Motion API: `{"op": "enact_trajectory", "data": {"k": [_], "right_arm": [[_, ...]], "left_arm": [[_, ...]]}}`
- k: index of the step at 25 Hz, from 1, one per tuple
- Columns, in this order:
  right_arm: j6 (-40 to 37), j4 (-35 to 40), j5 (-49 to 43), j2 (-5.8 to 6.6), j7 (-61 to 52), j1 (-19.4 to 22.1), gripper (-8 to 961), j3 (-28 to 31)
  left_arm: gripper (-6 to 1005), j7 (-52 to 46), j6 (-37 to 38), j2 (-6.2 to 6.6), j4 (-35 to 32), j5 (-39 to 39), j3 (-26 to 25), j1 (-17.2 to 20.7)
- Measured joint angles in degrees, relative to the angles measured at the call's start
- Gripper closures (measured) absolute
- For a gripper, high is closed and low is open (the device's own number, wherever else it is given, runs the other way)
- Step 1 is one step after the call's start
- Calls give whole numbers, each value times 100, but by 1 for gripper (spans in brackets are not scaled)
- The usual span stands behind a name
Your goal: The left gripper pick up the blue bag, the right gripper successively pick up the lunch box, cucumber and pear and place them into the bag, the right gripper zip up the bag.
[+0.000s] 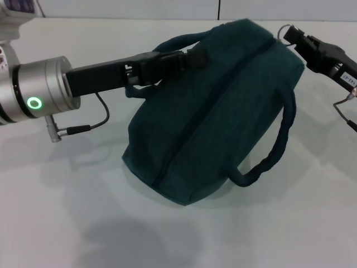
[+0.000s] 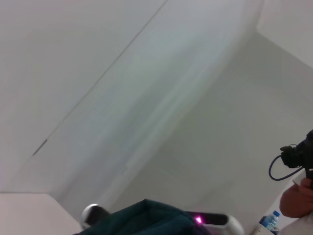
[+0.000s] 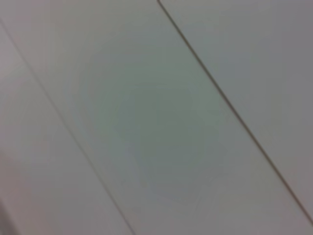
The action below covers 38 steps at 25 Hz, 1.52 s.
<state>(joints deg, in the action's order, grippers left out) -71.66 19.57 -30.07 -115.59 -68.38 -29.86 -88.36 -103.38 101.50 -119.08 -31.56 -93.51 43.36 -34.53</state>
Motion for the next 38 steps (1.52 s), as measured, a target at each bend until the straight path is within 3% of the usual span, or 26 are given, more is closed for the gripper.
{"op": "enact_trajectory", "data": {"k": [10,15,27,31,38], "right_arm": [[-411,-155,-15,55,42,69,830,23],[-435,-230,0,153,124,333,607,93],[-604,-259,-15,407,182,1189,373,875],[-724,-270,-17,413,190,1311,184,996],[-742,-270,-17,368,194,1294,184,982]], "left_arm": [[939,20,-201,-38,33,4,20,-162],[938,20,-383,-55,79,4,35,-238],[935,287,-1492,-89,823,30,631,-736],[934,333,-1985,-102,876,73,745,-756],[932,336,-2268,-97,887,118,835,-745]]}}
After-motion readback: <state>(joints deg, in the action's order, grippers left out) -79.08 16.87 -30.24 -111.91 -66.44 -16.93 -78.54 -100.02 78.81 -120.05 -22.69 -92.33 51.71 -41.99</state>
